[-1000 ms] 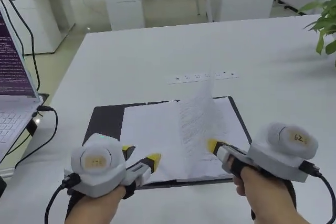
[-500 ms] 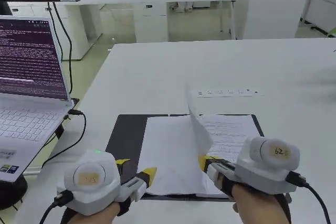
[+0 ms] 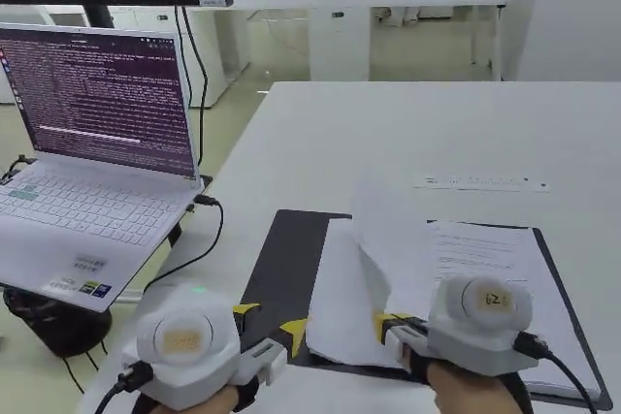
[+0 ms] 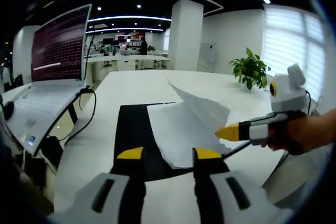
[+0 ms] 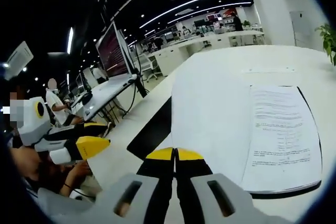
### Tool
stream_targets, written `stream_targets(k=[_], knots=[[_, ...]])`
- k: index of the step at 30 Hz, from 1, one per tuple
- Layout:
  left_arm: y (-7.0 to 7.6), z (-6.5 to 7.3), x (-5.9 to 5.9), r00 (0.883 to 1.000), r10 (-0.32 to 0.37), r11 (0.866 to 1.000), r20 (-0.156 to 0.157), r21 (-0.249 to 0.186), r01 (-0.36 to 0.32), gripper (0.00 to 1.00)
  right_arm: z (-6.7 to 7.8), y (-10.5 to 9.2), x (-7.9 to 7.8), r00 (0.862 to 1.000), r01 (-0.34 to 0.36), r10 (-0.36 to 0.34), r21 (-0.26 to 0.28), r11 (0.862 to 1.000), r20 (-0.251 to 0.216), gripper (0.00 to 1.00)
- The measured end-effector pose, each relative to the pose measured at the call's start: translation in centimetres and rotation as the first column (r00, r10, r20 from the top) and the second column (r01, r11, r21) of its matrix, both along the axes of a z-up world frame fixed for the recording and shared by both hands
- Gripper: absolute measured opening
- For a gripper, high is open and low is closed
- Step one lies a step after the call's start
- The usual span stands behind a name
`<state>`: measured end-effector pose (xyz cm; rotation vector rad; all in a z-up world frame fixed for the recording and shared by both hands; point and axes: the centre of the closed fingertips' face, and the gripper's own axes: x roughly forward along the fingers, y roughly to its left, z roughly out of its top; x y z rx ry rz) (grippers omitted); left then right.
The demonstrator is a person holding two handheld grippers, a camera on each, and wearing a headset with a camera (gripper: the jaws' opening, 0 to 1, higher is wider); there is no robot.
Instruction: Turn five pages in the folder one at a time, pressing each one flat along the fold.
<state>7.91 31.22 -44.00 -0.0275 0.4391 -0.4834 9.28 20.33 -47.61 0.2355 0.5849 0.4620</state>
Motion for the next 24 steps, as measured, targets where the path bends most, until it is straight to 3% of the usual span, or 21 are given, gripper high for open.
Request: stream_targets(k=[5, 10, 14, 17, 24], knots=[[0.5, -0.1, -0.4, 1.000, 0.014, 1.000, -0.009, -0.004, -0.014, 0.34, -2.4, 1.1, 0.2, 0.997, -0.070, 0.068, -0.113, 0.991, -0.026, 0.00], [0.8, -0.5, -1.2, 1.000, 0.018, 1.000, -0.025, -0.007, -0.018, 0.32, -4.9, 2.2, 0.2, 0.991, -0.128, 0.120, -0.178, 0.976, -0.058, 0.00], [1.1, -0.9, -1.5, 0.999, 0.021, 1.000, -0.037, 0.001, -0.021, 0.32, -6.5, 2.5, 0.5, 0.986, -0.159, 0.145, -0.207, 0.965, -0.083, 0.00], [1.2, -1.1, -1.7, 0.999, 0.025, 1.000, -0.045, 0.006, -0.025, 0.32, -6.9, 2.7, 0.6, 0.984, -0.172, 0.157, -0.197, 0.965, -0.090, 0.00], [0.8, -1.6, -1.6, 0.998, 0.017, 1.000, -0.054, 0.025, -0.016, 0.31, -7.5, 3.1, 0.5, 0.976, -0.213, 0.196, -0.226, 0.950, -0.098, 0.01]])
